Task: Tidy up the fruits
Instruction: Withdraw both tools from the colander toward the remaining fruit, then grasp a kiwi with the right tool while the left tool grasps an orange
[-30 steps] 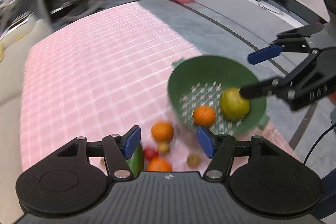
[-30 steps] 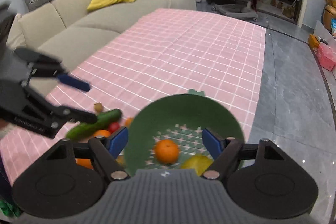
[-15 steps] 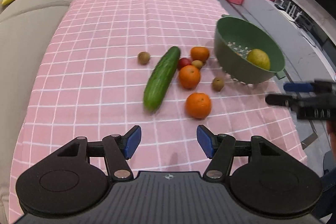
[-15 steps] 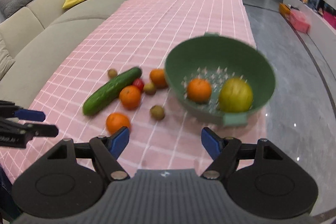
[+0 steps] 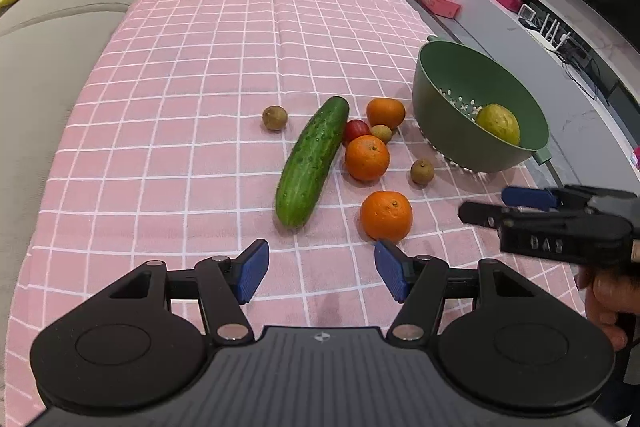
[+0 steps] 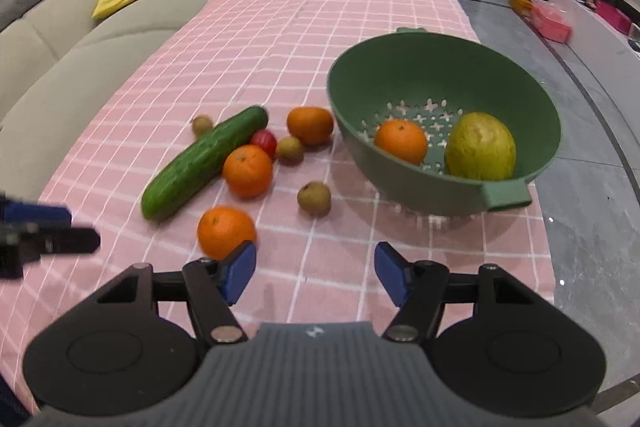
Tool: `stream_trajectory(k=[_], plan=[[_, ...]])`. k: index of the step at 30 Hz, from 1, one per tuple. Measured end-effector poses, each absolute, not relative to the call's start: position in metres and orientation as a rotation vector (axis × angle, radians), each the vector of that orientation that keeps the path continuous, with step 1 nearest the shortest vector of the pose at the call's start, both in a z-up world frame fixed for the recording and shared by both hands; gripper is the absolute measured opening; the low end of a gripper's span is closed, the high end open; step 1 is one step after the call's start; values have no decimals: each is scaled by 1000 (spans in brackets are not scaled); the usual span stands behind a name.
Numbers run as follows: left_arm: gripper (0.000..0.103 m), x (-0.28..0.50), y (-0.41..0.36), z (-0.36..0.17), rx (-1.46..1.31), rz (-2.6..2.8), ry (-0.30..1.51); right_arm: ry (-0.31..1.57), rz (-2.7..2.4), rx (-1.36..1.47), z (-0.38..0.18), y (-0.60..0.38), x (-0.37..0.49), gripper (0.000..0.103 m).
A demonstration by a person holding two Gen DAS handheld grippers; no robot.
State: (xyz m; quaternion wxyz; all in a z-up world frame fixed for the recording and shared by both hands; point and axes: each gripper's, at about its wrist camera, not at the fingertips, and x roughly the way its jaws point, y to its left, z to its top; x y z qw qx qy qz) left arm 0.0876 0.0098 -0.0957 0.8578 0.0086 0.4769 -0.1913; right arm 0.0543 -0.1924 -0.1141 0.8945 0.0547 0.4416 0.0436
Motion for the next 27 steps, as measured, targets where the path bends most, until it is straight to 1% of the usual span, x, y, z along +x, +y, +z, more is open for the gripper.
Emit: stream_trajectory(k=[2, 5, 7, 17, 22, 27], plan=[[71, 89, 5, -99, 30, -428, 994, 907, 79, 125, -116, -193, 61, 61], [71, 87, -9, -106, 78, -488, 963, 907, 72, 151, -120, -195, 70, 54], [71, 87, -20, -112, 112, -519, 949, 912, 70, 162, -125, -196, 75, 53], [71, 96, -60, -135, 270, -616, 899, 922, 71, 190, -139, -202, 97, 49], [71, 104, -63, -145, 275, -635, 907, 930, 87, 199, -147, -201, 105, 45], [71, 112, -60, -150, 249, -641, 930, 933, 110, 195, -156, -196, 114, 36]])
